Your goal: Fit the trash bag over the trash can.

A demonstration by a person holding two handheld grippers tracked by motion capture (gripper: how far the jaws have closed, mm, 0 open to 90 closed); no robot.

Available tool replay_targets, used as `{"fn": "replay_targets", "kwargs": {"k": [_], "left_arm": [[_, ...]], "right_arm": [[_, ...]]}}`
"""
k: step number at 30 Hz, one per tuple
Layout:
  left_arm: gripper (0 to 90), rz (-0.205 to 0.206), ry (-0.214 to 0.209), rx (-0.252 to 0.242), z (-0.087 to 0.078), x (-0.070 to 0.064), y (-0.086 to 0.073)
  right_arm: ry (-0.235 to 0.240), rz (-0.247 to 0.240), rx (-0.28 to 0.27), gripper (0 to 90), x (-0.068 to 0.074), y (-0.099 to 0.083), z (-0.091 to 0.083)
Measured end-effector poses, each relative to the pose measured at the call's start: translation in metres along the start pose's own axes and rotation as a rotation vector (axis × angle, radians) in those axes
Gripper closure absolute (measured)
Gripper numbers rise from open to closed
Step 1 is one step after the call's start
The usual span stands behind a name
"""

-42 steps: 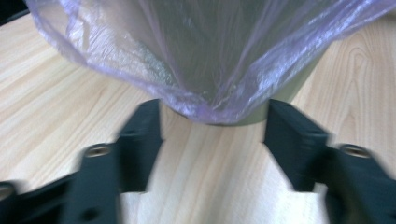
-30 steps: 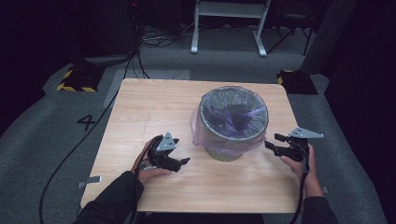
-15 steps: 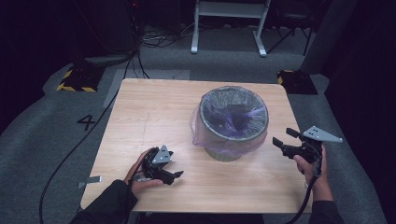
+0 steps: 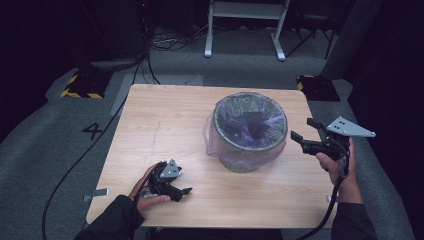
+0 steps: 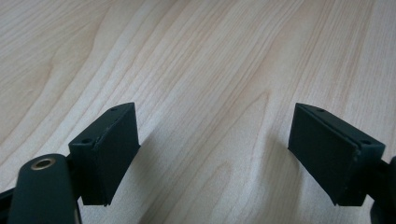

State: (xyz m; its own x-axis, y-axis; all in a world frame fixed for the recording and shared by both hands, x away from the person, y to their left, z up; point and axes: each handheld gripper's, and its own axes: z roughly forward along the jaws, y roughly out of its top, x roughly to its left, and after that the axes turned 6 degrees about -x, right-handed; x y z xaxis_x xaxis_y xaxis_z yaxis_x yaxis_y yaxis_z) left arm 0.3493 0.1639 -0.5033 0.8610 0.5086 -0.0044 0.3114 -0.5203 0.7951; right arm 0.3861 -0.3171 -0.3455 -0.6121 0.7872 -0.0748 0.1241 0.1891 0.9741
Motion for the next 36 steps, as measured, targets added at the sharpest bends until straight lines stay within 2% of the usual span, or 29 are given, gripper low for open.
{"fn": "replay_targets", "kwargs": {"k": [6,11,18,25,36], "left_arm": [[15.5,-0.012,0.006,0.020,-0.001,0.003,-0.002],[15.3,-0.011,0.006,0.020,-0.001,0.003,-0.002],[14.9,-0.006,-0.004,0.022,-0.001,0.004,-0.002],[14.6,-0.002,-0.009,0.024,-0.001,0.005,-0.002],[14.6,-0.003,-0.009,0.024,-0.001,0.005,-0.002]], "right_arm": [[0.039,-0.009,0.010,20.3,0.006,0.019,0.013],[0.055,-0.050,0.047,20.3,0.013,0.031,0.026],[0.093,-0.055,0.061,20.3,0.020,0.044,0.045],[0.147,-0.099,0.104,20.5,0.034,0.051,0.068],[0.160,-0.093,0.183,19.8,0.037,0.054,0.094]]}}
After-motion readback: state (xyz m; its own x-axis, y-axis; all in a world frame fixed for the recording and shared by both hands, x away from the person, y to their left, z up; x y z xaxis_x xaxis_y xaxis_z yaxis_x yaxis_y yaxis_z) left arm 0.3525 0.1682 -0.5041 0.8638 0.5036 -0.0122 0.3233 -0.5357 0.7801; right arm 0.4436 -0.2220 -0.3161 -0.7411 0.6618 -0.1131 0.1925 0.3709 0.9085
